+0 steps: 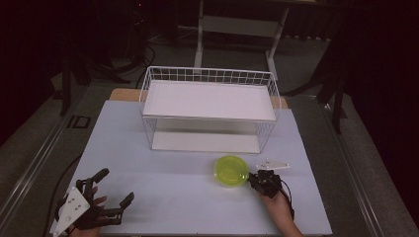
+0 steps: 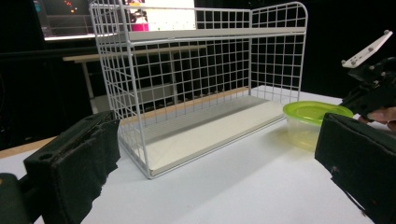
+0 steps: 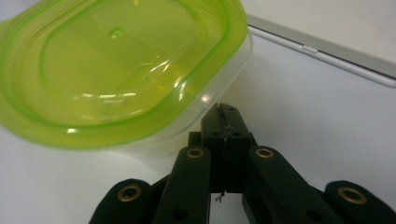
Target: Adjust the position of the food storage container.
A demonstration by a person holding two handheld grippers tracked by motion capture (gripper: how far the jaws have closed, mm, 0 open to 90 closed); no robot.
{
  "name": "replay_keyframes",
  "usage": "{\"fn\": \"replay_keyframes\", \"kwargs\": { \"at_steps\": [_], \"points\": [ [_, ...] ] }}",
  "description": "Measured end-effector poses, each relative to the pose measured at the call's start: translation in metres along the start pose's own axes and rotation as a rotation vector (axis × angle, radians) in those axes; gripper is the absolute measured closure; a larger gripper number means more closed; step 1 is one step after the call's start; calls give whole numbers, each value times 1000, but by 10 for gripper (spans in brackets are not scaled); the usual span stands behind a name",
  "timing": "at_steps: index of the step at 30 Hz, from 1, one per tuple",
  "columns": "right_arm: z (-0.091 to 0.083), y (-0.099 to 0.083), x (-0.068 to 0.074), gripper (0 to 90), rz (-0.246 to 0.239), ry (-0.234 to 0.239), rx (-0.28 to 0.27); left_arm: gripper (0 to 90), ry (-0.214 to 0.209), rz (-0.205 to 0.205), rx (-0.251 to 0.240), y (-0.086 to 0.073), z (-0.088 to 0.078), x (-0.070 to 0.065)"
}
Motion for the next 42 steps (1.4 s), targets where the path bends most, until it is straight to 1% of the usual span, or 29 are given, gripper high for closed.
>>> {"fn": "replay_keyframes", "kwargs": {
  "at_steps": [1,2,3,5,6,7,9,11,13,14,18,21,23,24,29,37,38,42],
  "points": [
    [0,2,-1,900,-12,-18,-9,3,2,-1,-2,0,0,0],
    [1,2,-1,900,-14,-4,11,4,2,-2,-2,0,-1,1],
    [0,4,-3,900,5,4,13,3,4,-4,-2,0,-1,1],
    [-3,11,-10,900,38,-12,-22,3,4,-3,-2,0,-1,1],
    [-4,13,-13,900,48,-19,-28,3,3,-4,-3,0,-1,1],
    [-4,16,-16,900,51,-27,-35,3,2,-3,-1,0,-1,1],
    [-2,21,-20,900,54,-22,-34,3,-1,-2,3,-1,0,0],
    [1,24,-22,900,44,-27,-27,3,-4,0,4,-1,0,0],
    [6,26,-23,900,49,-26,-14,3,-2,3,2,0,0,0],
    [9,26,-21,900,55,-15,-6,4,-2,2,3,-1,0,0],
    [19,24,-12,900,49,18,14,3,2,-7,-2,-1,-1,1],
    [23,21,-3,900,36,48,23,4,3,-4,-4,0,-2,1],
    [27,19,3,900,22,58,36,3,1,-6,0,-1,-1,1],
    [29,18,8,900,25,73,37,4,-1,-4,1,-1,-1,0],
    [39,19,23,900,2,89,49,3,-6,4,5,-1,0,-1],
    [51,22,40,900,-22,107,66,3,-9,-4,5,-1,0,-1],
    [52,22,41,900,-32,111,67,3,-10,-3,4,-1,0,-2],
    [60,26,47,900,-25,128,68,3,-15,-1,5,-1,1,-3]
  ]
}}
Point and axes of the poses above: each handheld gripper's, and its own axes: z roughly forward along the jaws, y roughly out of its top, x roughly to its left, the point moved 8 cm from there along z, roughly forward along the jaws, and after that the axes turned 14 degrees about z, right-handed, at the moved point
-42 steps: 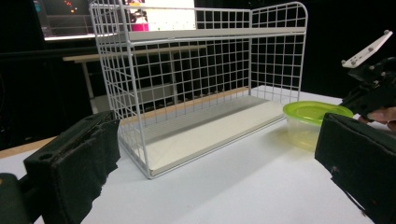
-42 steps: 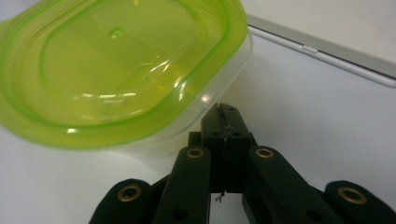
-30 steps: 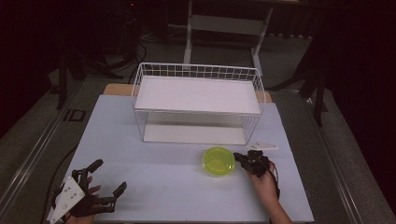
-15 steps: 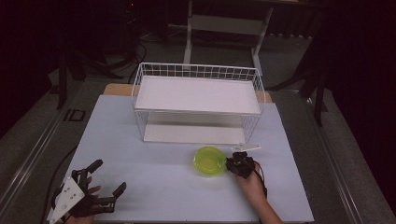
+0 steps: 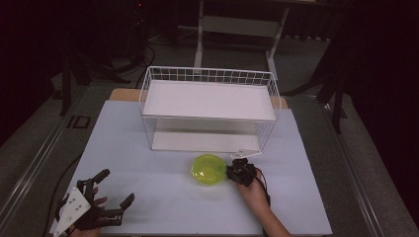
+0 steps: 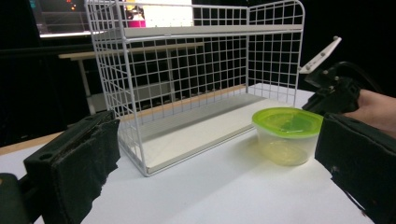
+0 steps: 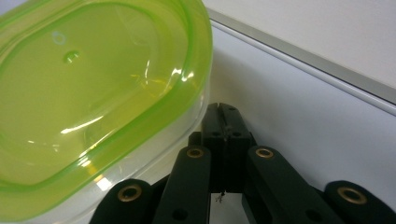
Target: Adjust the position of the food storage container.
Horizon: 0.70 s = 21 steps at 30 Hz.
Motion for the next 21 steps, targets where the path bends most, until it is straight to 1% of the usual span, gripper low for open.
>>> {"fn": "replay_keyframes", "kwargs": {
  "at_steps": [3,6,11,12,15,16,17,18,20,21],
  "points": [
    [4,3,2,900,5,-8,4,3,-1,2,1,0,0,0],
    [8,6,4,900,-4,-11,8,3,-1,2,2,0,0,0],
    [11,8,5,900,0,-7,3,3,-1,3,2,0,0,0],
    [11,8,4,900,-3,-14,1,3,0,2,1,0,0,0],
    [5,5,2,900,-16,-49,-5,3,3,3,-1,1,-2,1],
    [2,2,1,900,-10,-57,-7,4,5,0,-1,0,-2,1],
    [-3,-2,3,900,-11,-56,-10,4,6,1,0,0,-2,2],
    [-7,-5,6,900,-17,-44,-16,3,8,0,1,0,-2,2],
    [-13,-14,11,900,-14,-38,-8,3,7,0,-1,0,-2,2],
    [-16,-19,14,900,-14,-26,-2,4,7,2,-1,1,-2,2]
  ]
}}
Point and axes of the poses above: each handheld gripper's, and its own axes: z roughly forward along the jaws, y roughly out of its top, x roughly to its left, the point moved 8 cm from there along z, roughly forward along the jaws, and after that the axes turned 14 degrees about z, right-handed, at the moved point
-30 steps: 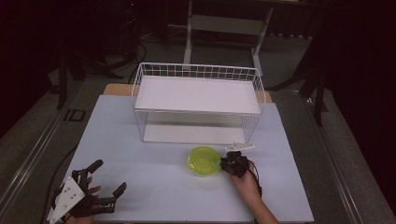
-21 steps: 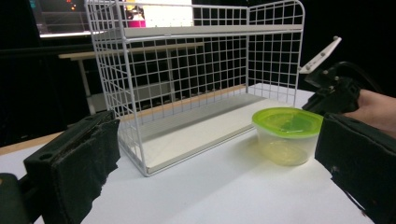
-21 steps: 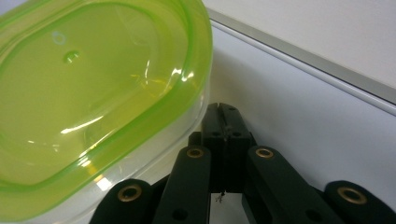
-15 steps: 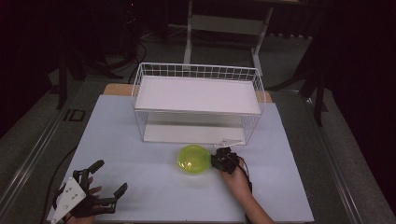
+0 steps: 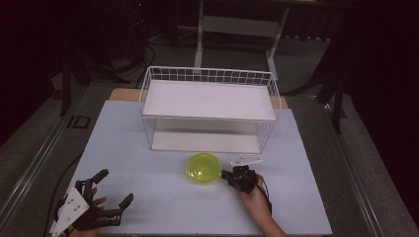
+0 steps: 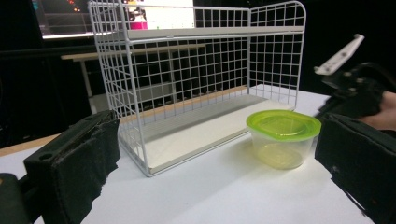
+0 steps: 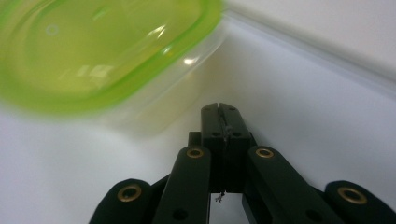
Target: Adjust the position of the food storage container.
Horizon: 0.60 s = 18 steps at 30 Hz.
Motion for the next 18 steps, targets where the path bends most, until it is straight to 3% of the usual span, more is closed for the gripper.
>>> {"fn": "replay_keyframes", "kwargs": {
  "at_steps": [4,7,10,18],
  "points": [
    [-7,-11,11,900,-10,26,20,3,3,5,-1,1,0,-1],
    [-10,-23,30,900,-9,96,54,3,5,5,1,1,0,0],
    [-8,-25,38,900,-23,114,62,4,5,4,1,0,-1,0],
    [-1,-14,35,900,-51,70,53,3,3,1,0,0,-1,0]
  ]
}}
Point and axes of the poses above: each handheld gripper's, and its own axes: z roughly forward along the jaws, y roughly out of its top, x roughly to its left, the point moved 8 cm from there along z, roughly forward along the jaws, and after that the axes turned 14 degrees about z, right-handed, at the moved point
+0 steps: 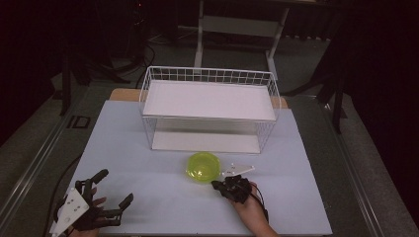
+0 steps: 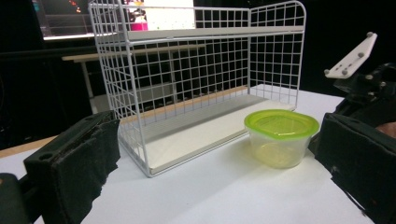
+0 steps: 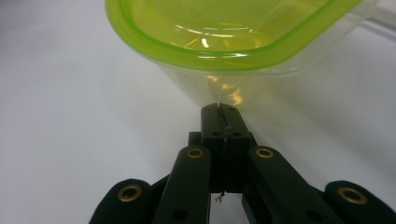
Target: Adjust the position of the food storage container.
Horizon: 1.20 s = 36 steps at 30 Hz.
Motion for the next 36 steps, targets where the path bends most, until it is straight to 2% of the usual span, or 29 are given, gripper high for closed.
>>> {"fn": "replay_keyframes", "kwargs": {
  "at_steps": [2,4,6,8,10,13,14,15,16,17,19,21,22,23,25,26,28,29,30,31,32,34,36],
  "points": [
    [-2,1,-1,900,0,-7,-11,3,-1,-1,-1,0,0,0],
    [-6,2,1,900,4,7,-27,4,-4,-3,-2,0,0,0],
    [-13,2,2,894,7,-4,-54,3,-15,-12,-7,0,1,-2],
    [-19,2,2,834,13,0,-67,4,-25,-17,-8,1,2,-3],
    [-27,3,2,728,14,-2,-91,4,-44,-23,-3,1,5,-6],
    [-36,4,0,477,19,-11,-132,3,-45,-8,13,-1,10,-8],
    [-40,5,-2,404,29,-8,-164,3,-51,-12,17,-1,12,-8],
    [-40,5,-2,404,29,-8,-164,3,-51,-12,17,-1,12,-8],
    [-44,6,-3,301,29,-9,-187,3,-69,-21,25,-1,16,-9],
    [-46,4,-1,173,-3,22,-164,3,-69,-19,27,-1,18,-10],
    [-51,5,1,188,-25,17,-190,3,-92,-22,35,-1,22,-12],
    [-56,7,7,159,-38,58,-217,3,-94,-19,54,-1,27,-15],
    [-58,9,9,175,-36,65,-232,3,-113,-16,67,-1,29,-18],
    [-58,9,9,189,-26,55,-222,3,-135,-18,88,-1,32,-20],
    [-57,12,7,218,-32,35,-212,3,-198,-54,90,1,37,-26],
    [-57,14,8,219,-38,45,-214,3,-227,-69,91,2,39,-29],
    [-57,15,8,221,-34,44,-210,3,-240,-80,87,4,41,-31],
    [-57,16,9,223,-35,36,-217,3,-267,-98,98,6,49,-34],
    [-56,20,9,223,-66,-8,-228,3,-275,-96,92,8,52,-35],
    [-55,21,9,223,-71,-21,-220,3,-270,-102,108,8,56,-35],
    [-55,22,10,223,-70,-12,-217,3,-274,-118,132,7,62,-35],
    [-55,25,10,214,-55,16,-221,3,-302,-165,144,7,71,-35],
    [-57,30,10,199,-61,24,-252,3,-320,-180,151,9,80,-36]
  ]
}}
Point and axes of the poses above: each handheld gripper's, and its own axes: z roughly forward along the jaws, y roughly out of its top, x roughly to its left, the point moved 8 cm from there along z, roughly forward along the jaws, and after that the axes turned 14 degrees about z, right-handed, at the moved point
